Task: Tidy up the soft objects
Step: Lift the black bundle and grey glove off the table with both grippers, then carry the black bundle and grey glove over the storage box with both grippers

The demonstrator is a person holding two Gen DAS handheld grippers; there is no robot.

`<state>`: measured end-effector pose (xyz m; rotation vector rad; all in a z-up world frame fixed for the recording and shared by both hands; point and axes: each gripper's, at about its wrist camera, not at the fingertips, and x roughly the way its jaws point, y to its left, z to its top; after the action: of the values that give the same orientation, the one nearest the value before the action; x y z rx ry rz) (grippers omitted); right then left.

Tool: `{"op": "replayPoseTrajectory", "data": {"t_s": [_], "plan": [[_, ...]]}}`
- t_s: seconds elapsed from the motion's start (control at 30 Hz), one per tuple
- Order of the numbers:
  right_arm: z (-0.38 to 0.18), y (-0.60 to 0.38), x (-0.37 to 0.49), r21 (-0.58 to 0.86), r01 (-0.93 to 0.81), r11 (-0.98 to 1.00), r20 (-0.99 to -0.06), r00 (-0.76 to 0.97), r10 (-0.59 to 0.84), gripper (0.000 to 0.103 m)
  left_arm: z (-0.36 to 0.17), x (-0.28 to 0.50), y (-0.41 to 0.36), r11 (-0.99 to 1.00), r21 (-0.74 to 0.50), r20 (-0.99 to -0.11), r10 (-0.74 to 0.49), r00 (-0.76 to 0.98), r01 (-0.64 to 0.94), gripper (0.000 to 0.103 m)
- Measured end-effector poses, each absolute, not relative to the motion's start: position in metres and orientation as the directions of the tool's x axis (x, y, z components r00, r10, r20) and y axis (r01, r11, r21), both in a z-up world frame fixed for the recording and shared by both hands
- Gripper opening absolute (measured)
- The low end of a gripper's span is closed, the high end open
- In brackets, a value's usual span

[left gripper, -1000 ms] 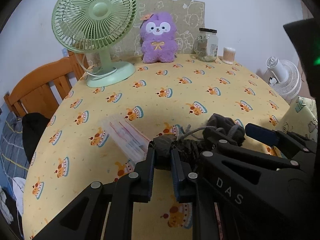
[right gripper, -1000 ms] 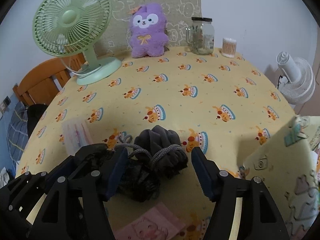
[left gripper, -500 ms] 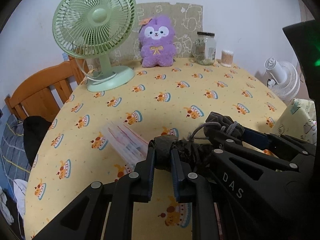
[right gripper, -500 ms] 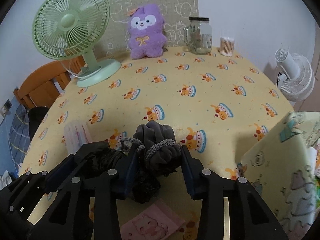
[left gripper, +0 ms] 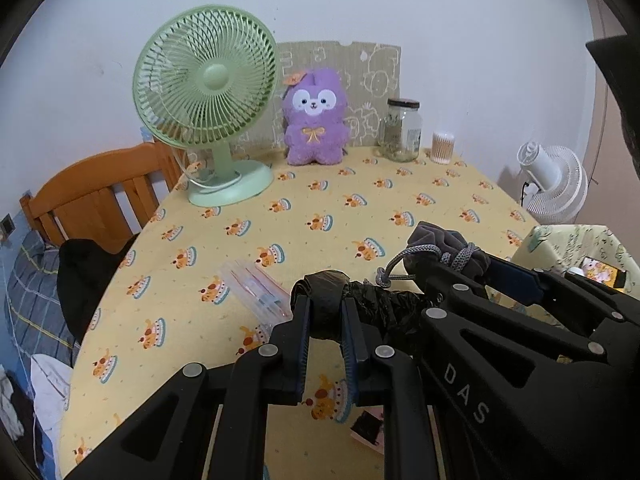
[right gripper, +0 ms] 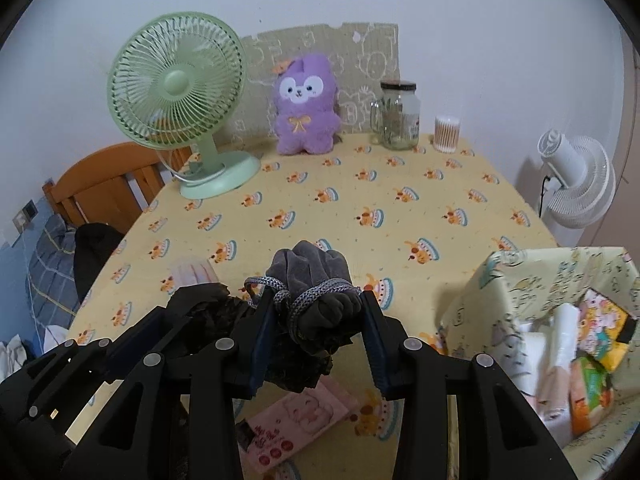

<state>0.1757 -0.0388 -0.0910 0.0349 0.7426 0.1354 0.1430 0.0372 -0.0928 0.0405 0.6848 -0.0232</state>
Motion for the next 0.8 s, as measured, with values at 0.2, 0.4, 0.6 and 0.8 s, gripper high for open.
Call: {"op": "replayPoseTrajectory", "data": {"t_s": [0.2,0.4,0.6,0.8], "plan": [[-0.074,-0.042,0.156,0.080,-0.116,0.990,-0.644,0.752,0.140,0.044,-0.077,0.126,0.033,0.999,0.032,-0.607,0.000,0.795,0.025,0.013],[-0.057,-0.045,0.137,0.071,-0.118,0.990,-0.616,0.776,0.137,0.044,-0.063,0.108,0.029,0.999,0.037,-0.578,0.007,0.816,0.018,0.013],[-0.041,-0.049,0.118,0.069,-0.117,0.991,-0.585,0.799,0.135,0.044,-0.049,0.091,0.025,0.999,0.038,-0.549,0.006,0.836,0.018,0.013],[-0.025,-0.055,0.099,0.066,-0.118,0.991,-0.556,0.821,0.135,0.044,-0.036,0.075,0.020,0.999,0.040,-0.522,0.004,0.853,0.020,0.013]]}}
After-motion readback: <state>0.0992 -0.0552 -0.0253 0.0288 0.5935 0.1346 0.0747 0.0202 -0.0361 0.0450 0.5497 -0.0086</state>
